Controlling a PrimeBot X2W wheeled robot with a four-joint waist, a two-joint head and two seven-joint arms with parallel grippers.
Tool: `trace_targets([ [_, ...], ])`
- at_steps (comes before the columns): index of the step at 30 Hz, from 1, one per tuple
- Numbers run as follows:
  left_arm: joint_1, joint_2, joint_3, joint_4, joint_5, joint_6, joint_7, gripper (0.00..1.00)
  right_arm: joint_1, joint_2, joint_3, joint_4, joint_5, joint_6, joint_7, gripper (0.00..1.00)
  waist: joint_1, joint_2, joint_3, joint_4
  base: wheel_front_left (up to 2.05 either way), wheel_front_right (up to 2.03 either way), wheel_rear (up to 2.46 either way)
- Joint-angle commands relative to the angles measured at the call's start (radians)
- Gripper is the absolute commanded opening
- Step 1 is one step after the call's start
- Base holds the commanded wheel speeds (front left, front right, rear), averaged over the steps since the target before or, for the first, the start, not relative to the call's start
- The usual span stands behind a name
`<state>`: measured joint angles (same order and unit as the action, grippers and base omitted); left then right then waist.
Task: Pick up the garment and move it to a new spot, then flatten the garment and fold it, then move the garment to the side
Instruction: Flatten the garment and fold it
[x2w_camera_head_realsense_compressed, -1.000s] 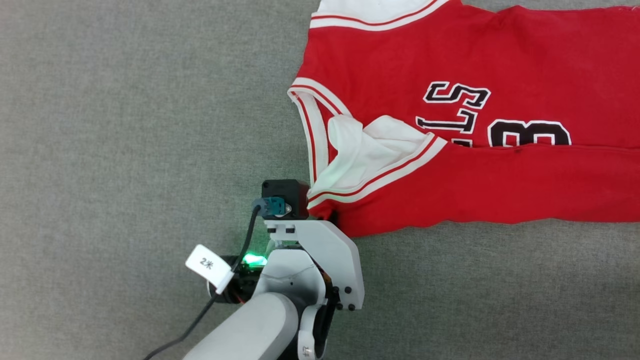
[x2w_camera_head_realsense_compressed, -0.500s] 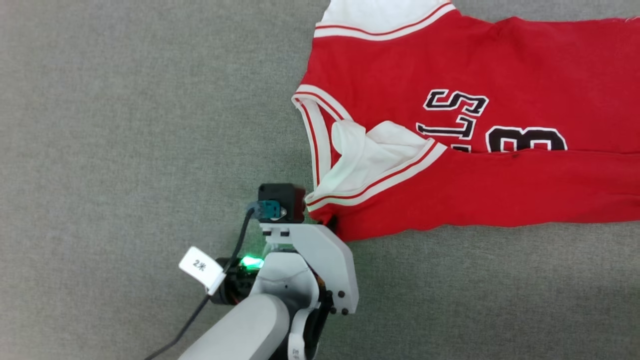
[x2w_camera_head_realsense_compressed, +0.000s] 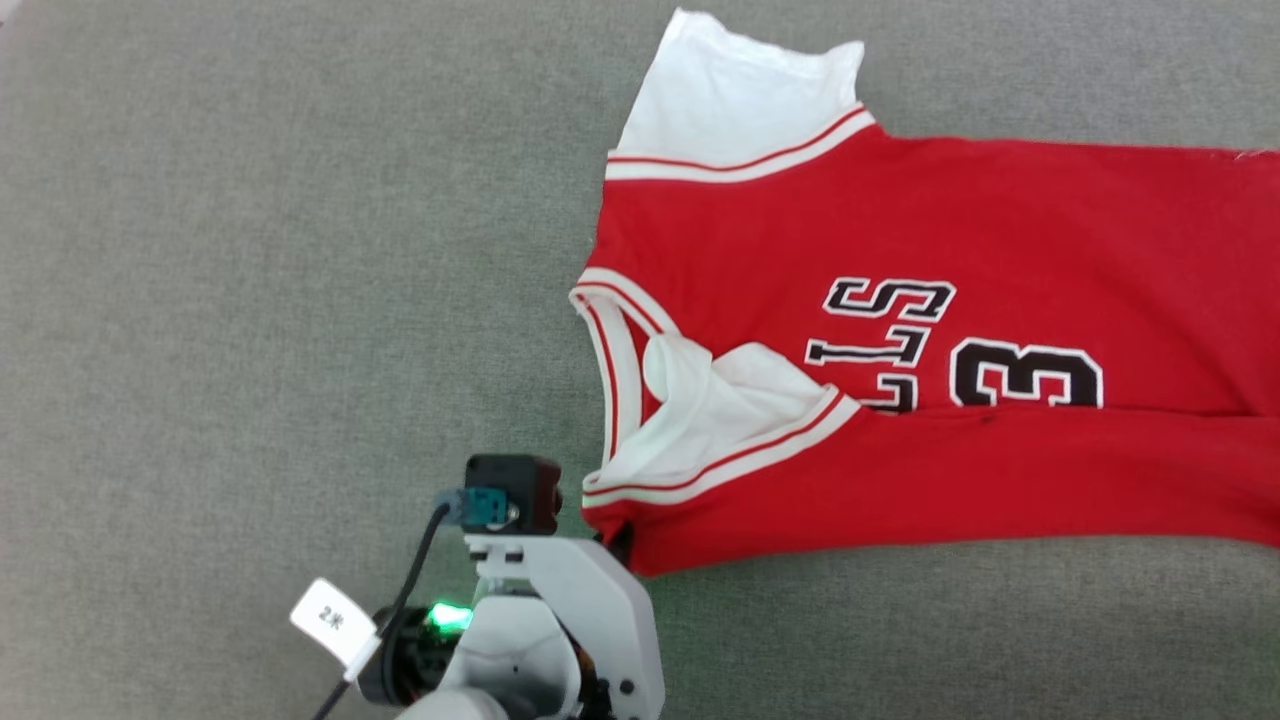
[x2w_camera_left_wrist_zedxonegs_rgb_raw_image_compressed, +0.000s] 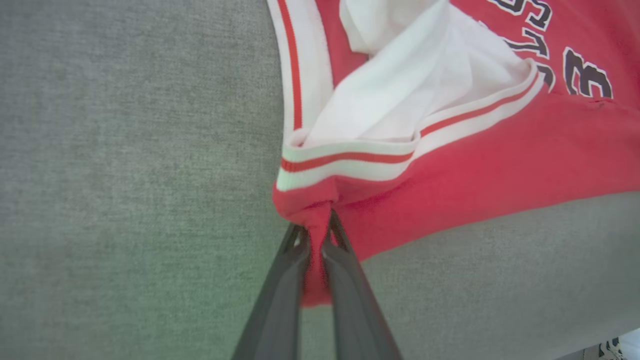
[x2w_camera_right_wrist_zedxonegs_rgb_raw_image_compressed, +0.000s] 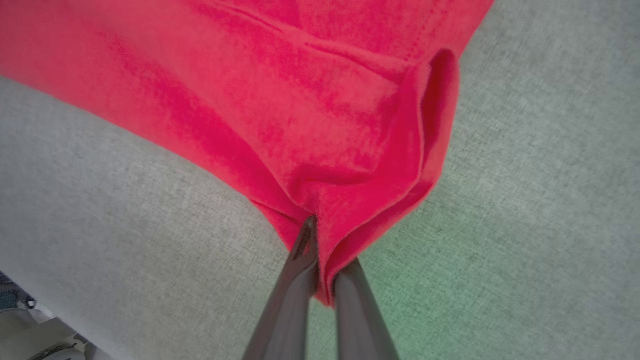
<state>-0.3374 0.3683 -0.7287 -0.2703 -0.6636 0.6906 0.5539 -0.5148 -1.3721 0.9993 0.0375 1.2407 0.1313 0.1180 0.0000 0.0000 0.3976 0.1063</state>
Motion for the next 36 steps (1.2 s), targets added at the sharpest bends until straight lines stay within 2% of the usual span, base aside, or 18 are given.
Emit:
trace_targets([
  [1,0.025,0.012,0.0,-0.02,-0.002,0.014,0.004,0.0,0.017,-0.008,0.011,-0.006,0.004,-0.001,-0.004,0.0,0.0,0.0,-0.008,-0.006,0.0,0.0,0.0],
  [6,0.05,0.028,-0.002,-0.056,-0.004,0.017,0.003,0.0,0.013,-0.005,0.017,-0.01,0.013,-0.001,-0.018,0.0,0.0,0.0,-0.02,-0.01,0.0,0.0,0.0],
  [7,0.054,0.036,-0.002,-0.06,-0.002,0.014,0.001,0.0,0.009,-0.002,0.012,-0.004,0.015,-0.001,-0.028,0.36,0.0,0.0,-0.024,-0.011,0.0,0.0,0.0],
  [8,0.053,0.041,0.003,-0.067,0.005,0.015,-0.006,0.26,0.006,-0.001,0.007,0.003,0.013,-0.001,-0.038,1.0,0.0,0.0,-0.027,-0.012,0.0,0.0,0.0],
  [9,0.051,0.046,0.01,-0.072,0.007,0.014,-0.012,0.66,0.003,-0.001,0.003,0.006,0.012,-0.001,-0.05,1.0,0.0,0.0,-0.03,-0.011,0.0,0.0,0.0],
  [10,0.048,0.054,0.013,-0.08,0.012,0.012,-0.016,0.97,0.002,-0.001,-0.005,0.009,0.023,-0.001,-0.066,1.0,0.0,0.0,-0.032,-0.012,0.0,0.0,0.0],
  [11,0.042,0.06,0.019,-0.091,0.02,0.015,-0.022,1.0,0.001,-0.003,-0.014,0.01,0.031,-0.001,-0.087,1.0,0.0,0.0,-0.034,-0.013,0.0,0.0,0.0],
  [15,-0.01,0.087,0.048,-0.138,0.055,0.03,-0.033,1.0,-0.003,-0.026,-0.063,0.021,0.029,-0.001,-0.207,1.0,0.0,0.0,-0.035,-0.018,0.0,0.0,0.0],
  [18,-0.083,0.106,0.084,-0.142,0.072,0.012,-0.036,1.0,-0.008,-0.026,-0.102,0.004,0.031,-0.001,-0.299,1.0,0.0,0.0,-0.029,-0.034,0.0,0.0,0.0],
  [21,-0.185,0.084,0.118,-0.112,0.056,-0.017,-0.033,1.0,-0.012,-0.013,-0.14,-0.02,0.013,-0.001,-0.349,1.0,0.0,0.0,-0.014,-0.056,0.0,0.0,0.0],
  [23,-0.269,0.099,0.123,-0.055,0.074,-0.05,-0.021,1.0,-0.013,0.007,-0.16,-0.041,-0.002,-0.001,-0.365,1.0,0.0,0.0,0.001,-0.077,0.0,0.0,0.0],
  [25,-0.352,0.067,0.13,0.003,0.065,-0.072,-0.008,1.0,-0.012,0.027,-0.188,-0.061,-0.017,-0.001,-0.375,1.0,0.0,0.0,0.017,-0.101,0.0,0.0,0.0],
  [28,-0.495,0.067,0.116,0.125,0.097,-0.101,0.039,1.0,0.0,0.061,-0.222,-0.094,-0.045,-0.001,-0.38,1.0,0.0,0.0,0.049,-0.138,0.0,0.0,0.0],
  [31,-0.645,0.034,0.1,0.258,0.119,-0.132,0.076,1.0,0.014,0.078,-0.26,-0.115,-0.069,-0.001,-0.383,1.0,0.0,0.0,0.088,-0.174,0.0,0.0,0.0],
  [36,-0.857,0.011,0.102,0.506,0.15,-0.174,0.113,1.0,0.023,0.131,-0.346,-0.152,-0.12,-0.001,-0.383,1.0,0.0,0.0,0.158,-0.252,0.0,0.0,0.0],
])
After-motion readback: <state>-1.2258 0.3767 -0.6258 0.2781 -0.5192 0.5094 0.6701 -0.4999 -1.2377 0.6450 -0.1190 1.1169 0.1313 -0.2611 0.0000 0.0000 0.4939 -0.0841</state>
